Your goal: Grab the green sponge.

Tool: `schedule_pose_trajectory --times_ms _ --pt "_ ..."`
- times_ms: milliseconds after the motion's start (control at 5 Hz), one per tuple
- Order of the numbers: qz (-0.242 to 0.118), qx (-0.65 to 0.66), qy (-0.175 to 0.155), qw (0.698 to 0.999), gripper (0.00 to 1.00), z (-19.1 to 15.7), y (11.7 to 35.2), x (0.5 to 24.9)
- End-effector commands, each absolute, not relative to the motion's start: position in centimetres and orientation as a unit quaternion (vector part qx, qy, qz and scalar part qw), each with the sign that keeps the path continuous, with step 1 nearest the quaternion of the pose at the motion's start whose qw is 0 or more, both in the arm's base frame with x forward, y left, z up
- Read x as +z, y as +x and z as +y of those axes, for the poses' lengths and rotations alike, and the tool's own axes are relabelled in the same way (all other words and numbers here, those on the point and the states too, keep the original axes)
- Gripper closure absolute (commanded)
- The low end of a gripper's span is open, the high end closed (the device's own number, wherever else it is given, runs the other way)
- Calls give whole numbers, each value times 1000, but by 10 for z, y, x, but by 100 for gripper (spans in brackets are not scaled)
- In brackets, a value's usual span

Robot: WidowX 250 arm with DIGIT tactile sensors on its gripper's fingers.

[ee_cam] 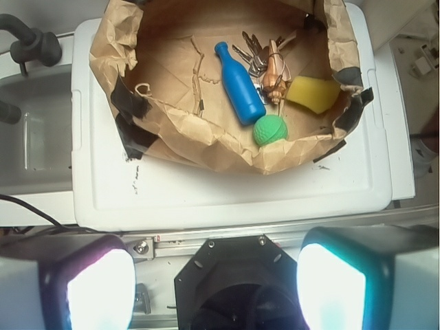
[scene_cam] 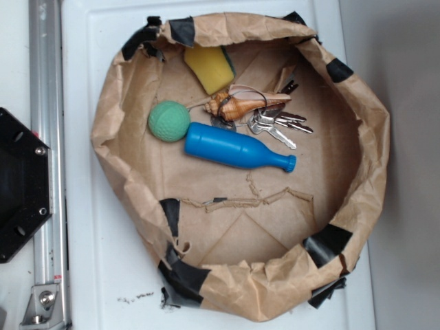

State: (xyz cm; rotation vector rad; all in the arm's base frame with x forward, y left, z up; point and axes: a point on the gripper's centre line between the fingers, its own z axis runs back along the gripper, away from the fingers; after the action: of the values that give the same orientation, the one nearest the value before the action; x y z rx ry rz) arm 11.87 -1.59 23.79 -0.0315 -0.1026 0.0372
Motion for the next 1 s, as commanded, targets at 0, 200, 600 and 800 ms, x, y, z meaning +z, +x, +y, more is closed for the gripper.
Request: schedule_pose_trajectory --times_ms 0,200,600,800 --pt "-104 -134 36 985 0 15 187 209" --pt "-111 -235 61 964 0 24 211 186" --pt "-73 -330 80 938 0 39 241 148" --pt "-35 -348 89 933 0 42 249 129"
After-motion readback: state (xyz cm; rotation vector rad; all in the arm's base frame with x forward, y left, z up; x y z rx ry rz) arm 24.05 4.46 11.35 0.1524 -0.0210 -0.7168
